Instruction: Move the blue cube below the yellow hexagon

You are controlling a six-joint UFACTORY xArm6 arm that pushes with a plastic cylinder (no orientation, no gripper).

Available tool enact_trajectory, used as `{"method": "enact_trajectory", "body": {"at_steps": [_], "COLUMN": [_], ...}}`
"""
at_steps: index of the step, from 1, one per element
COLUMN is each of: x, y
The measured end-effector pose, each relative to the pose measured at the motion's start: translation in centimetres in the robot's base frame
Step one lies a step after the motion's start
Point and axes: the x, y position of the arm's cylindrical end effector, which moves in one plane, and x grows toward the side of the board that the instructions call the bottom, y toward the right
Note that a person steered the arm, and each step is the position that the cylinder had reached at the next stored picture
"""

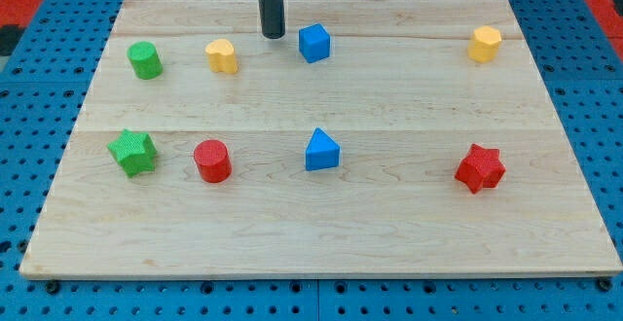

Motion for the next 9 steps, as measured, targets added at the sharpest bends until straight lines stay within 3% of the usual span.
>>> {"method": "enact_trajectory", "body": {"at_steps": [2, 5, 7, 9], "x": [2.0, 11.5, 11.9, 12.3], "y": [4.9, 14.3, 17.7, 8.6]}}
